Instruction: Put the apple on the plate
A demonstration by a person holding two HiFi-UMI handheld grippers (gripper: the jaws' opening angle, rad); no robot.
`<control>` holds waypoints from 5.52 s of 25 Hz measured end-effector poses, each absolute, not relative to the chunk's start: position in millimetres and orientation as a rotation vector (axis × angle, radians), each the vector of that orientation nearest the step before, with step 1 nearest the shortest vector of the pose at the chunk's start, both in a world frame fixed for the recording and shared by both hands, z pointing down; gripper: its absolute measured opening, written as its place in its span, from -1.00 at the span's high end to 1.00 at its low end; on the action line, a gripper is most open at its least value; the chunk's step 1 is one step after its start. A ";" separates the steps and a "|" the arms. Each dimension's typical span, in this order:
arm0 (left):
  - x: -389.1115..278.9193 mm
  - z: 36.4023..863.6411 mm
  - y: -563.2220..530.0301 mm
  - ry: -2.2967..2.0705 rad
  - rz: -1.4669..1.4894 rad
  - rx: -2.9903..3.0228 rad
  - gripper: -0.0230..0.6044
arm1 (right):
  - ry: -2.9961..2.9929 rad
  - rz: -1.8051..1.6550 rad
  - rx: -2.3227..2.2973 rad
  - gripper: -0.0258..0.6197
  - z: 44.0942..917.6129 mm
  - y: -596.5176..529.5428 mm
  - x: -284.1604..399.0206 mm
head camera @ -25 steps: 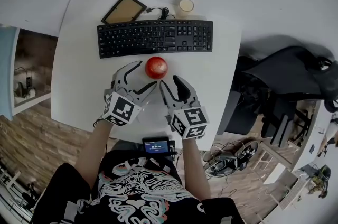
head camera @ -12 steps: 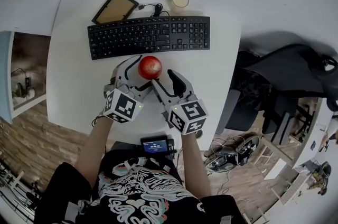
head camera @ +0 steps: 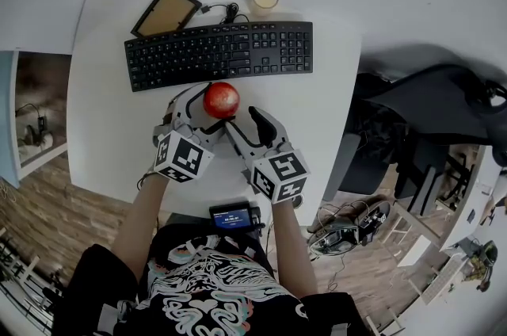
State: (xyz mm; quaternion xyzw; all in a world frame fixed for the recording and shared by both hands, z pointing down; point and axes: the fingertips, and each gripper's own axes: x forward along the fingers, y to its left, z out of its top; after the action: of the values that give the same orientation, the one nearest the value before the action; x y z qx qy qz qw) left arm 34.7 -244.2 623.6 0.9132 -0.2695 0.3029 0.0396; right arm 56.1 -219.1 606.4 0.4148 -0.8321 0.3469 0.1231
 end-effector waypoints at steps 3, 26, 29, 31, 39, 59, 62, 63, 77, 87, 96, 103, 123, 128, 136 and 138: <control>33.6 623.8 -243.8 -0.814 0.919 2.783 -0.27 | -2.424 1.015 1.225 0.15 606.7 -218.6 57.8; 12.9 579.0 -217.5 -0.861 0.681 2.672 -0.27 | -2.386 0.831 1.214 0.15 584.2 -170.2 57.6; 9.8 570.2 -208.9 -0.868 0.649 2.669 -0.27 | -2.386 0.816 1.224 0.15 581.8 -159.3 56.5; 8.5 563.1 -202.7 -0.872 0.631 2.677 -0.27 | -2.384 0.801 1.231 0.15 579.6 -152.0 56.4; -1.3 532.2 -173.9 -0.887 0.580 2.723 -0.27 | -2.412 0.774 1.298 0.15 552.9 -125.8 54.5; -8.9 492.0 -106.4 -0.843 0.520 2.879 -0.27 | -2.713 1.749 1.246 0.15 494.1 -79.7 42.3; -7.4 484.8 -99.6 -0.815 0.489 2.912 -0.27 | -2.721 1.757 1.224 0.15 490.2 -78.6 38.2; -6.5 483.0 -97.1 -0.801 0.479 2.923 -0.27 | -2.720 1.766 1.222 0.15 490.2 -78.2 37.3; 4.5 467.9 -66.8 -0.604 0.381 3.040 -0.27 | -2.833 2.171 0.999 0.09 469.2 -67.9 26.2; 0.5 482.6 -50.8 -0.583 0.597 3.191 -0.27 | -2.791 2.184 0.989 0.00 478.3 -59.3 13.6; 10.2 499.8 -48.1 -0.528 0.639 3.171 -0.27 | -2.741 2.217 1.009 0.00 495.5 -56.9 22.5; 14.1 514.8 -49.6 -0.466 0.703 3.161 -0.27 | -2.723 2.229 1.066 0.00 505.3 -59.1 31.2; -19.1 553.8 -75.4 -0.566 0.646 2.911 -0.27 | -2.451 1.123 1.334 0.00 558.4 -63.8 50.3; -26.5 561.0 -75.8 -0.582 0.661 2.868 -0.27 | -2.338 0.720 1.320 0.00 562.4 -67.8 48.0; -24.7 556.2 -77.9 -0.575 0.630 2.852 -0.27 | -2.174 0.287 1.220 0.00 567.1 -65.8 43.2; -22.6 555.9 -76.2 -0.553 0.624 2.858 -0.27 | -2.130 0.211 1.198 0.00 570.7 -66.1 42.7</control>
State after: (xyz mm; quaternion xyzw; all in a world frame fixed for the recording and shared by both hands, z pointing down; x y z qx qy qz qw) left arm -22.6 -76.2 555.9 0.9567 -0.1853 0.2089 0.0822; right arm 42.7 -66.1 570.7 0.4597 -0.8174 0.0811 0.3376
